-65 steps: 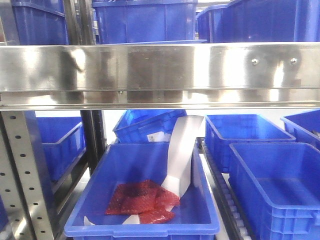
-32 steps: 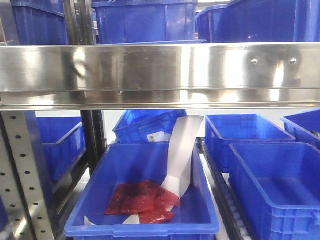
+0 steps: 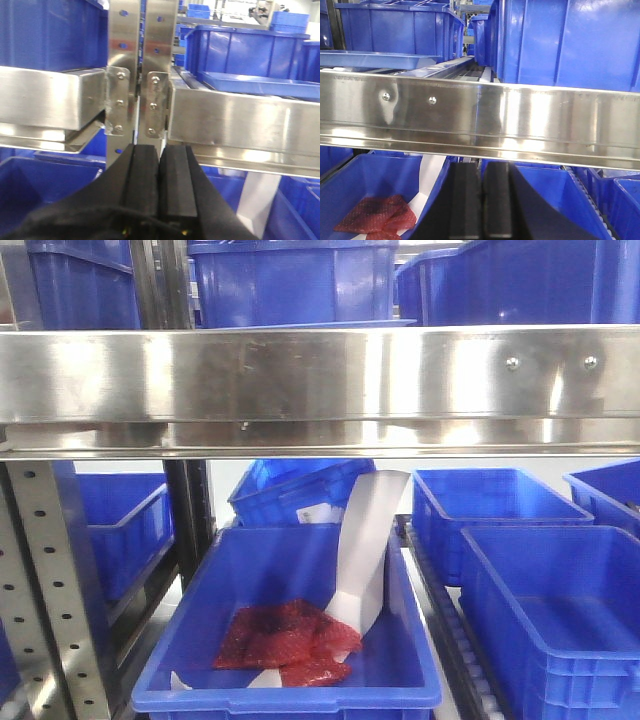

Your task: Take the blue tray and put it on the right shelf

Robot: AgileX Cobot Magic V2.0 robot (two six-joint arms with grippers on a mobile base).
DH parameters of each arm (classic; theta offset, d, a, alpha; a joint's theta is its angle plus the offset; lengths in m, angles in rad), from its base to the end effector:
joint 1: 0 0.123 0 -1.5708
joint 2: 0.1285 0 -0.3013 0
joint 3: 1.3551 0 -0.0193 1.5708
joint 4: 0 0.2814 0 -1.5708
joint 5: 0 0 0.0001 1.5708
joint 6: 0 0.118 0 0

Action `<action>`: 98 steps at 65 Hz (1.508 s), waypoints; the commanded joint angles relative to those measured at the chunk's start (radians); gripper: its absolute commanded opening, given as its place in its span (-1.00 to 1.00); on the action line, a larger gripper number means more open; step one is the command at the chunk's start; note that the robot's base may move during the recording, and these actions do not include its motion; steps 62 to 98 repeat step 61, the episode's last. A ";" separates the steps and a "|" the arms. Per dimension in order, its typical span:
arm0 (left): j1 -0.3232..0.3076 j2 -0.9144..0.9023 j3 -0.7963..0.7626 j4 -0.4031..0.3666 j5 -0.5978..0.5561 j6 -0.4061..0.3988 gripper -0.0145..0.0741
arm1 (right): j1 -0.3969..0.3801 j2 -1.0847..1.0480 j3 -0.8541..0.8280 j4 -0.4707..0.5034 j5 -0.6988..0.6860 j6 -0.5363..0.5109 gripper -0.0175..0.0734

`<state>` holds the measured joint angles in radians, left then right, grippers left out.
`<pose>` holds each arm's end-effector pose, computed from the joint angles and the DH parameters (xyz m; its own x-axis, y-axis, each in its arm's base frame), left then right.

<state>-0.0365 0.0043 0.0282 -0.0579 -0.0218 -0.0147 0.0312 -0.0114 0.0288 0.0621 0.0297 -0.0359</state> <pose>0.0989 -0.0035 0.2065 0.0736 -0.0753 -0.9944 0.0407 0.9965 -0.0724 0.0980 0.0033 0.2017 0.0392 0.0274 -0.9989 -0.0341 0.9991 0.0261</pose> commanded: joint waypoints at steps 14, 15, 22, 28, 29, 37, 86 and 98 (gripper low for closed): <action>-0.004 -0.031 0.030 0.031 -0.060 -0.008 -0.78 | -0.005 -0.019 -0.023 -0.012 -0.088 0.001 -0.50; -0.006 -0.031 0.030 0.031 -0.060 -0.008 -0.78 | -0.005 -0.019 -0.023 -0.012 -0.088 0.001 -0.50; -0.020 -0.031 0.030 0.031 -0.060 -0.008 -0.78 | -0.005 -0.019 -0.023 -0.012 -0.088 0.001 -0.50; -0.021 -0.031 0.030 0.031 -0.060 -0.008 -0.78 | -0.005 -0.019 -0.023 -0.012 -0.088 0.001 -0.50; -0.021 -0.031 0.030 0.031 -0.060 -0.008 -0.78 | -0.005 -0.019 -0.023 -0.012 -0.088 0.001 -0.50; -0.021 -0.031 0.030 0.031 -0.060 -0.008 -0.78 | -0.005 -0.019 -0.023 -0.012 -0.088 0.001 -0.50; -0.021 -0.031 0.030 0.031 -0.060 -0.008 -0.78 | -0.005 -0.019 -0.023 -0.012 -0.088 0.001 -0.50; -0.021 -0.031 0.030 0.031 -0.060 -0.008 -0.78 | -0.005 -0.019 -0.023 -0.012 -0.088 0.001 -0.50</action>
